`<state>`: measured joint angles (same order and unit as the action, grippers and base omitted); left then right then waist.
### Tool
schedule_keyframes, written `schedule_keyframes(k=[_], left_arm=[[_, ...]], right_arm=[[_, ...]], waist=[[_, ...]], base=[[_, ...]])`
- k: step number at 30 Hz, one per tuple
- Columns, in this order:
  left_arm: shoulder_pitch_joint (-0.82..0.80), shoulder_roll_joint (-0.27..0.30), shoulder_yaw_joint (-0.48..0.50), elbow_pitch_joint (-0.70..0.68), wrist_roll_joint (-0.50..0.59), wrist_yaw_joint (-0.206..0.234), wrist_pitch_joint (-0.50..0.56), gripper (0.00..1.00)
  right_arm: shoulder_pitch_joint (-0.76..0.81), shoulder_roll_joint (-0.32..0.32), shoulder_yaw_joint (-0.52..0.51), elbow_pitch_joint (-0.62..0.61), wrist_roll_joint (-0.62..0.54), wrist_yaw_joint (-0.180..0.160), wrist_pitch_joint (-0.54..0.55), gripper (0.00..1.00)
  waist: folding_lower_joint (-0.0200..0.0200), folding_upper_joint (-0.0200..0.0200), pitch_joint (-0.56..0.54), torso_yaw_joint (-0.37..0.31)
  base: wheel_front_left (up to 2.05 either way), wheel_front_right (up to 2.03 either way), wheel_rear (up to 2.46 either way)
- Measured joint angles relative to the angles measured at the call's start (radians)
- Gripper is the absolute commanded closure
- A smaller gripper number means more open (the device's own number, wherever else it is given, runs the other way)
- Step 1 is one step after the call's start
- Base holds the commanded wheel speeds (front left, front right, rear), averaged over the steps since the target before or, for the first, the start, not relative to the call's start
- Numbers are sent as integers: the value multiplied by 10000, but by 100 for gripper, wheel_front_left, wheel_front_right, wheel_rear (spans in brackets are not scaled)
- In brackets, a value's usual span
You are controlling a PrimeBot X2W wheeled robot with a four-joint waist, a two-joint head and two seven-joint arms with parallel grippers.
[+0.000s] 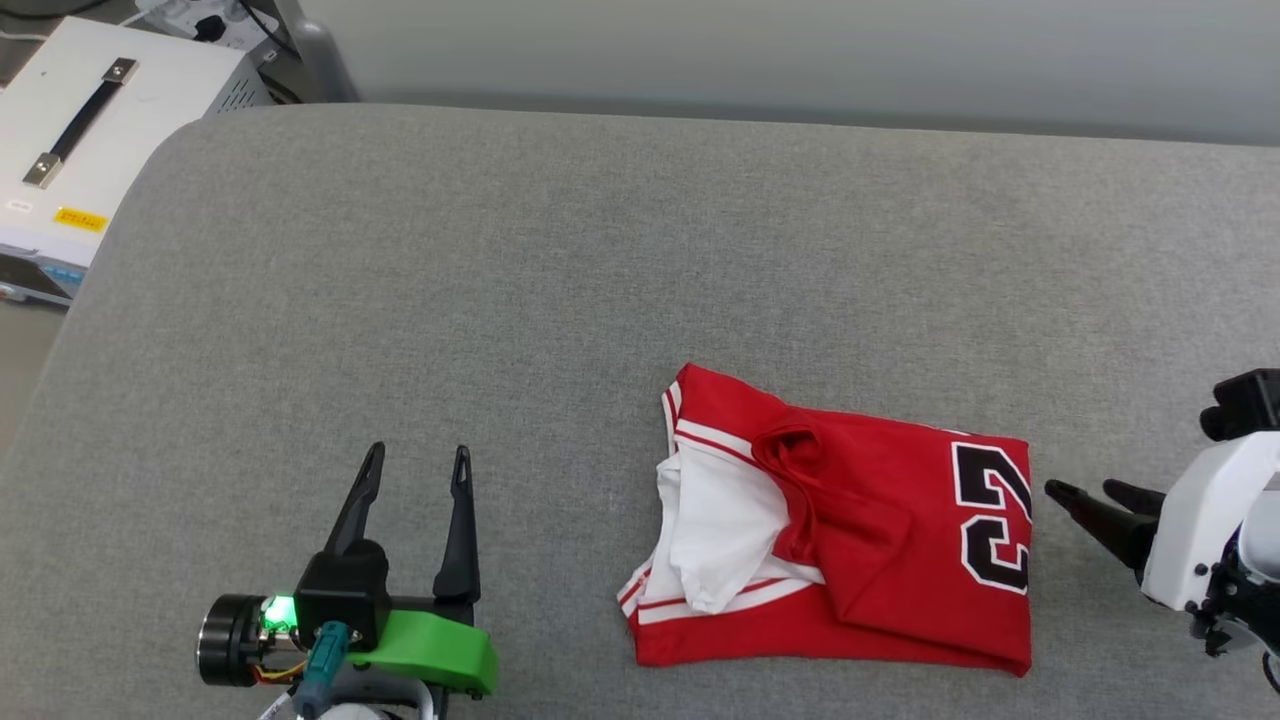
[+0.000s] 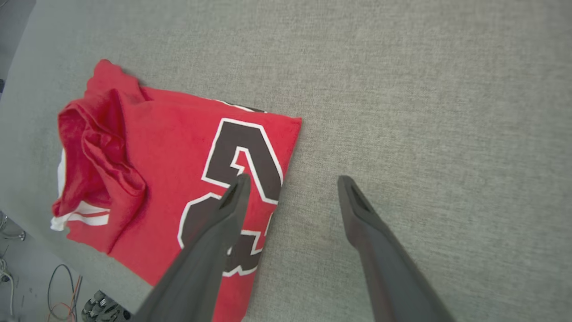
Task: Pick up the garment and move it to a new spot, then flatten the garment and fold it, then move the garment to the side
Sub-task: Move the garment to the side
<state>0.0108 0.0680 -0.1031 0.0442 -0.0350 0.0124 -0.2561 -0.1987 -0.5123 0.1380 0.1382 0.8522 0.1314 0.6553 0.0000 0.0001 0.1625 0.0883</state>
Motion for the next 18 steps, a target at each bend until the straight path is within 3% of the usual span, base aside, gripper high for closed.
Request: schedule_keyframes(k=[11,18], left_arm=[[-454,-31,-54,44,2,-94,0,0],[-575,-50,-107,82,2,-94,0,0]], right_arm=[[-234,376,1373,1009,481,0,-48,0],[-570,297,2249,1340,591,0,-669,0]], waist=[[0,0,660,446],[0,0,868,669]], base=[[0,0,0],[0,0,0]])
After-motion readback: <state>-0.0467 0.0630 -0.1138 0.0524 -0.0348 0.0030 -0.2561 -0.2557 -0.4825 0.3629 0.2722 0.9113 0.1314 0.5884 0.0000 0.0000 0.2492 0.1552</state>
